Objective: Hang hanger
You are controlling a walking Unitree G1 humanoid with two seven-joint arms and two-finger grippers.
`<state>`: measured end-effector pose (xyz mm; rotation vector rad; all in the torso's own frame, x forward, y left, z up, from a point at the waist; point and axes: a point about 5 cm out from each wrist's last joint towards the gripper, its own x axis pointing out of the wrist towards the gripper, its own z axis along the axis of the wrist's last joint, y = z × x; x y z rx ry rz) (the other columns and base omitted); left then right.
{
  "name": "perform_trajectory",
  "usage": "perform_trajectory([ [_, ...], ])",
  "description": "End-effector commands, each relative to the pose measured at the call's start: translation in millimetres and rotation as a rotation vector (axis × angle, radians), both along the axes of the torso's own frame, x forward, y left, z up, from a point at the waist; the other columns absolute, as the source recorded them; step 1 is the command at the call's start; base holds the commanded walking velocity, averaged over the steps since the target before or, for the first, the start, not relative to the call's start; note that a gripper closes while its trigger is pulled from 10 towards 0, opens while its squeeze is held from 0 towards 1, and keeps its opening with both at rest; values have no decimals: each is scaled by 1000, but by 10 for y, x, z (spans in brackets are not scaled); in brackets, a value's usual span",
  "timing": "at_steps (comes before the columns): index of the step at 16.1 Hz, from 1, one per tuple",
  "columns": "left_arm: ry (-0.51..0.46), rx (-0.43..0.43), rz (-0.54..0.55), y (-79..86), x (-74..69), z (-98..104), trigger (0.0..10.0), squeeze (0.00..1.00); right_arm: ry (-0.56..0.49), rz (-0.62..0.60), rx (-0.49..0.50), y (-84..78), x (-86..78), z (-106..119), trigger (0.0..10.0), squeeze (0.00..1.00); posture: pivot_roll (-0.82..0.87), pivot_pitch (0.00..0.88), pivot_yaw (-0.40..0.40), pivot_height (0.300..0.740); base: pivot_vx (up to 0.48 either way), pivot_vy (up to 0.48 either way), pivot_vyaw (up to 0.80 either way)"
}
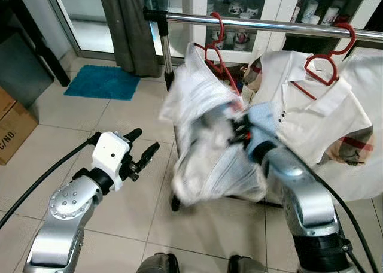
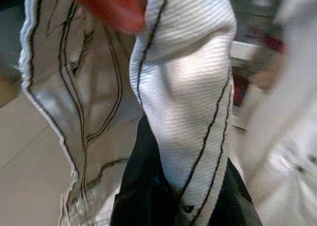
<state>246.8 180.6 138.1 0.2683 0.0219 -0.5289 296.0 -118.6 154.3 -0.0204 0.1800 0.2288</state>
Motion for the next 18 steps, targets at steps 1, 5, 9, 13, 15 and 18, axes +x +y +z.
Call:
perform_trajectory([
  [1, 1, 11, -3, -14, -24, 5, 10000, 0, -51, -61, 67, -57, 31, 123, 10000, 0, -47, 108, 57, 740, 0, 0, 0],
  [5, 1, -3, 0, -27, -19, 12, 10000, 0, -16, -206, 174, -155, 36, 58, 10000, 0, -46, 102, 57, 740, 0, 0, 0],
  [9, 4, -6, 0, -26, -16, 7, 10000, 0, 17, -323, 161, -343, 27, -44, 10000, 0, -48, 104, 58, 740, 0, 0, 0],
  [13, -1, -7, 5, -11, -7, 28, 10000, 0, 0, -369, 121, -515, 23, -25, 10000, 0, -48, 104, 58, 740, 0, 0, 0],
  [15, 1, -8, 5, -7, -6, 31, 10000, 0, -5, -383, 82, -627, -9, -37, 10000, 0, -47, 105, 60, 740, 0, 0, 0],
  [18, 3, -9, 4, -1, -1, 35, 10000, 4, -17, -441, 49, -810, -84, -20, 10000, 0, -50, 109, 66, 740, 0, 0, 0],
])
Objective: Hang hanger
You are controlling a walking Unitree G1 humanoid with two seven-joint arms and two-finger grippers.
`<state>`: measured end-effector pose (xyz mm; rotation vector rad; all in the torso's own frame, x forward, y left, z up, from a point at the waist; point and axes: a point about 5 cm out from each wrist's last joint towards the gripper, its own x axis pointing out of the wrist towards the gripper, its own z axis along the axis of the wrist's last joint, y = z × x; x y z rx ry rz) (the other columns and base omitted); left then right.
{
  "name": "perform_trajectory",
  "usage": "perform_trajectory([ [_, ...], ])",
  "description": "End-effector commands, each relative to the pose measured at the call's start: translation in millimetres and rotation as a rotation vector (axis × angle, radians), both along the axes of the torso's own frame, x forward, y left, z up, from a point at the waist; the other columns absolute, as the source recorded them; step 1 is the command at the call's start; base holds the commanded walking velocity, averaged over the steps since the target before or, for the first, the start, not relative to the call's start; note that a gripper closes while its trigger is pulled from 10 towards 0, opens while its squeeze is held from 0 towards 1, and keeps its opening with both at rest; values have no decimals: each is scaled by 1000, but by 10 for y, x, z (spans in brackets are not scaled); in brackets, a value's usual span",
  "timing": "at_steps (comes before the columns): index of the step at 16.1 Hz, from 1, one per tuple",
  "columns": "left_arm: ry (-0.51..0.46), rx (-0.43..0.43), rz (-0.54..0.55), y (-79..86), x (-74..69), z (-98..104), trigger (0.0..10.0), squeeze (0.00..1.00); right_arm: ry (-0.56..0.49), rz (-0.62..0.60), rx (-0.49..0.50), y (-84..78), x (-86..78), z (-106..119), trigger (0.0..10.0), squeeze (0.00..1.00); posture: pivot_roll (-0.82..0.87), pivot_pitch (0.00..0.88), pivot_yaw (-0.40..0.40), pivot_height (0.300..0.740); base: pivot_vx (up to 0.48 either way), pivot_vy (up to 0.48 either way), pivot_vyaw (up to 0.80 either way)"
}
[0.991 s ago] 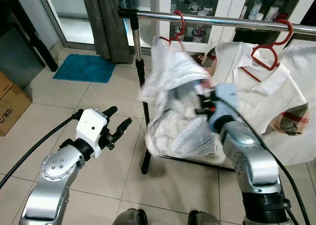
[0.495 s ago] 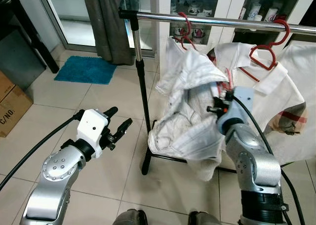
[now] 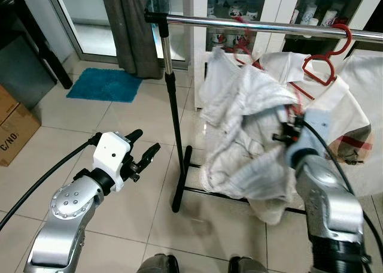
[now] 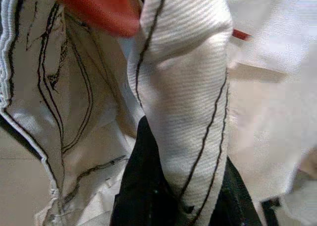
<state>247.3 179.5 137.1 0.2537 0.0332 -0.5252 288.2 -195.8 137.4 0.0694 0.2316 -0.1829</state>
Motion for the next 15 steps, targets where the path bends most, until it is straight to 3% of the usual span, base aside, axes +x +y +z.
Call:
perform_trajectory([
  [1, -10, 1, -3, 11, -4, 46, 10000, 4, -76, -57, -27, -131, -35, 165, 10000, 0, -50, 109, 68, 740, 0, 0, 0],
  [6, -14, -13, -1, 17, 29, 67, 10000, 0, -77, -118, -53, -356, -167, 194, 10000, 0, -58, 110, 85, 740, 0, 0, 0],
  [8, -15, -33, 6, 16, 40, 75, 10000, 0, -70, -77, -54, -354, -186, 185, 10000, 0, -60, 112, 87, 740, 0, 0, 0],
  [9, -27, -44, 32, 15, 49, 80, 10000, 4, -76, 71, -58, -199, -176, 205, 10000, 0, -59, 114, 88, 740, 0, 0, 0],
  [10, -23, -75, 113, 20, 68, 70, 10000, 0, -68, 354, 46, 189, -217, 190, 10000, 0, -56, 115, 84, 740, 0, 0, 0],
  [11, -29, -78, 132, 15, 68, 72, 10000, 0, -67, 448, 79, 329, -252, 183, 10000, 0, -53, 114, 83, 740, 0, 0, 0],
  [13, -34, -68, 179, 8, 52, 52, 10000, 0, -31, 543, 92, 513, -320, 85, 10000, 0, -40, 108, 75, 740, 0, 0, 0],
  [15, -33, -133, 245, 3, 25, 22, 10000, 0, -20, 540, 144, 632, -314, -19, 10000, 0, -37, 105, 72, 740, 0, 0, 0],
])
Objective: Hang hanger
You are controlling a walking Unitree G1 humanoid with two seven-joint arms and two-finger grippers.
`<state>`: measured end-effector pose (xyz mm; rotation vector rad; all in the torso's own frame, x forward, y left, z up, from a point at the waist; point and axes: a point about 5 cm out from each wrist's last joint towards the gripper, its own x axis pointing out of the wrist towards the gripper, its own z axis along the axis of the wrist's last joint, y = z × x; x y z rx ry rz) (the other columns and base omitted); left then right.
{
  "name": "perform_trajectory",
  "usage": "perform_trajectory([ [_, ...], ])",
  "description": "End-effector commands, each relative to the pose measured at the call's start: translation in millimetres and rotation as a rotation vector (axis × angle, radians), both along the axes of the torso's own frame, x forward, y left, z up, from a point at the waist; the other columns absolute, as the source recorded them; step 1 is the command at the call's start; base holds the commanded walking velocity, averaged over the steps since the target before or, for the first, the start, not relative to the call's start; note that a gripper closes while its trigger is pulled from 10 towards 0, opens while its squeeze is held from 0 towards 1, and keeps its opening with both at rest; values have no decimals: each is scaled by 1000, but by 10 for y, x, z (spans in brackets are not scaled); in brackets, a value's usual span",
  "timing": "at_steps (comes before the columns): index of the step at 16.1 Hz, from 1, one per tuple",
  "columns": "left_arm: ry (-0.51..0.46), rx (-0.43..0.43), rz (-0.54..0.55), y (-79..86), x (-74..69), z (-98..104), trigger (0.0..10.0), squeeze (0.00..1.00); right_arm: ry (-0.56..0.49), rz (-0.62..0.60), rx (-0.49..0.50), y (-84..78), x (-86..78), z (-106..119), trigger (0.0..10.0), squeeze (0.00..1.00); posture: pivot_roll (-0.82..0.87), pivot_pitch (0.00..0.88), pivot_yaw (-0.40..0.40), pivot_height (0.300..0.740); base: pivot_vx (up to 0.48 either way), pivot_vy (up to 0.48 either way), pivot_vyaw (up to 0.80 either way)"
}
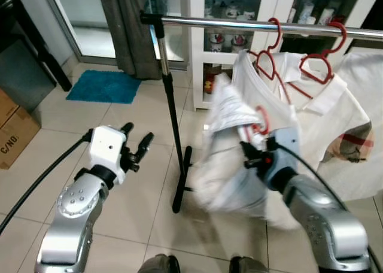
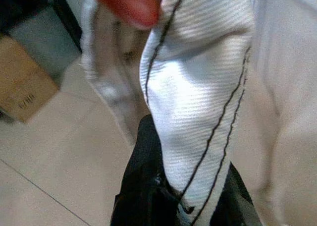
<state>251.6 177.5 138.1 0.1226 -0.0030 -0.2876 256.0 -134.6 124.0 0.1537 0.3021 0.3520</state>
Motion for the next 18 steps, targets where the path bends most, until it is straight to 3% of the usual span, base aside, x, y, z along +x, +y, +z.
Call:
perform_trajectory([
  [1, -4, -10, 22, 20, -22, 7, 10000, 0, -69, 12, 31, 46, 23, 100, 10000, 0, -37, 105, 72, 740, 0, 0, 0],
  [3, 4, 15, 45, -12, -18, -29, 10000, 0, -76, -32, 31, 112, 131, 18, 10000, 0, -31, 100, 69, 740, 0, 0, 0],
  [5, 12, 38, 56, -11, -3, -56, 10000, 0, -70, -59, -142, 94, 202, -74, 10000, 0, -33, 99, 66, 740, 0, 0, 0],
  [7, -2, 50, 37, -31, 0, -51, 10000, 0, -59, -104, -201, 50, 244, -114, 10000, 0, -33, 94, 58, 740, 0, 0, 0],
  [12, 25, 152, -1, -1, -56, -112, 10000, 0, -80, -134, -174, 76, 284, -111, 10000, 0, -28, 99, 47, 740, 377, 0, 640],
  [18, 37, 173, -47, 2, -80, -127, 10000, 4, -126, -189, -141, 78, 355, 13, 10000, 0, -18, 103, 45, 740, 435, 0, 0],
])
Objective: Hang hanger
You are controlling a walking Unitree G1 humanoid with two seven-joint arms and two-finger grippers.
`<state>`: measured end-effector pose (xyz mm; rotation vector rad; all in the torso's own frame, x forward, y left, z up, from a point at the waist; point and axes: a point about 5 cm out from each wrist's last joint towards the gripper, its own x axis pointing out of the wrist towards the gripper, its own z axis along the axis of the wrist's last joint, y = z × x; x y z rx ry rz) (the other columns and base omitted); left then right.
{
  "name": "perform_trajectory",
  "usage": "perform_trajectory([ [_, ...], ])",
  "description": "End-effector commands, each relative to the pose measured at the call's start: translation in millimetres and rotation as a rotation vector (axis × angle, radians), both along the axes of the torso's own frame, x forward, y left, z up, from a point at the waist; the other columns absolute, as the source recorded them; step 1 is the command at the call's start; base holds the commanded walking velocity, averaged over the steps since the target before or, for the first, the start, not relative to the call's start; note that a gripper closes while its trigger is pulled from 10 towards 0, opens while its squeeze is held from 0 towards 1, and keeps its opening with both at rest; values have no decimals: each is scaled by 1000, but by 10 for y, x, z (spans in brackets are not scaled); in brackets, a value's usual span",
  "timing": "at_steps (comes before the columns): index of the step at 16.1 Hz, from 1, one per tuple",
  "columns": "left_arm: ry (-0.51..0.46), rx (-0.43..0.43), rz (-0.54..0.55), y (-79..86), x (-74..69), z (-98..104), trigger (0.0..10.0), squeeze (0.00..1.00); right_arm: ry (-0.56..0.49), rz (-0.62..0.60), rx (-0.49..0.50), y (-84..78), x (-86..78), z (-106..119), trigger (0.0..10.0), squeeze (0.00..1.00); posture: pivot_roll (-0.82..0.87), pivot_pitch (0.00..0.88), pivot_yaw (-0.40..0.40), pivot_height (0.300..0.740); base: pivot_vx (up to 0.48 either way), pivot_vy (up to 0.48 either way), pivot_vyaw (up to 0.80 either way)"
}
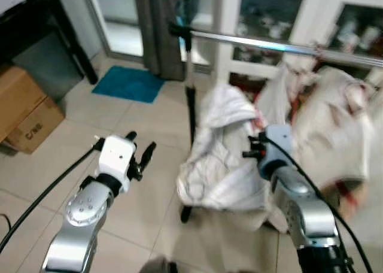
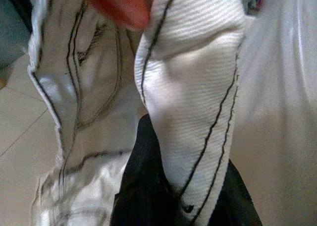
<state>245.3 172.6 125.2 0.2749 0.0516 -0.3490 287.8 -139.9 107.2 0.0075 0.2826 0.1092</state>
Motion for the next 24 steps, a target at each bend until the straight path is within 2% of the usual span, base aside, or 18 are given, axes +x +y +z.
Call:
perform_trajectory([
  [1, 7, 25, -13, 34, -34, -11, 10000, 8, -99, 35, 23, 130, 41, 201, 10000, 0, -17, 104, 45, 740, 431, 0, 0],
  [5, 7, 19, -64, -9, -54, -3, 10000, 0, -152, 37, -11, 120, 59, 310, 10000, 0, -20, 105, 39, 740, 394, 0, -544],
  [8, 13, -8, -131, -78, -108, -8, 10000, 0, -228, 45, -67, 111, 46, 482, 10000, 0, -23, 108, 32, 740, 0, 0, 0],
  [11, 31, -40, -194, -124, -142, -14, 10000, 4, -283, 42, -54, 87, 9, 554, 10000, 0, -24, 105, 35, 740, 0, 0, 0],
  [13, 34, -35, -211, -123, -150, -13, 10000, 8, -302, 26, -102, 57, -1, 572, 10000, 0, -24, 105, 36, 740, 0, 0, 0],
  [15, 32, -29, -216, -113, -155, -7, 10000, 4, -317, 59, -14, 111, -42, 619, 10000, 0, -22, 98, 35, 740, 0, 0, 0],
  [21, 30, -7, -264, -115, -170, 27, 10000, 4, -439, 116, 11, 217, -41, 844, 10000, 0, -22, 91, 34, 740, 0, 0, 0],
  [22, 26, -12, -279, -130, -173, 48, 10000, 4, -437, 116, 13, 226, -20, 861, 10000, 0, -22, 91, 36, 740, 0, 0, 0],
  [24, 13, -15, -321, -170, -182, 90, 10000, 0, -370, 90, 31, 234, 59, 840, 10000, 0, -22, 91, 40, 740, 0, 0, 0],
])
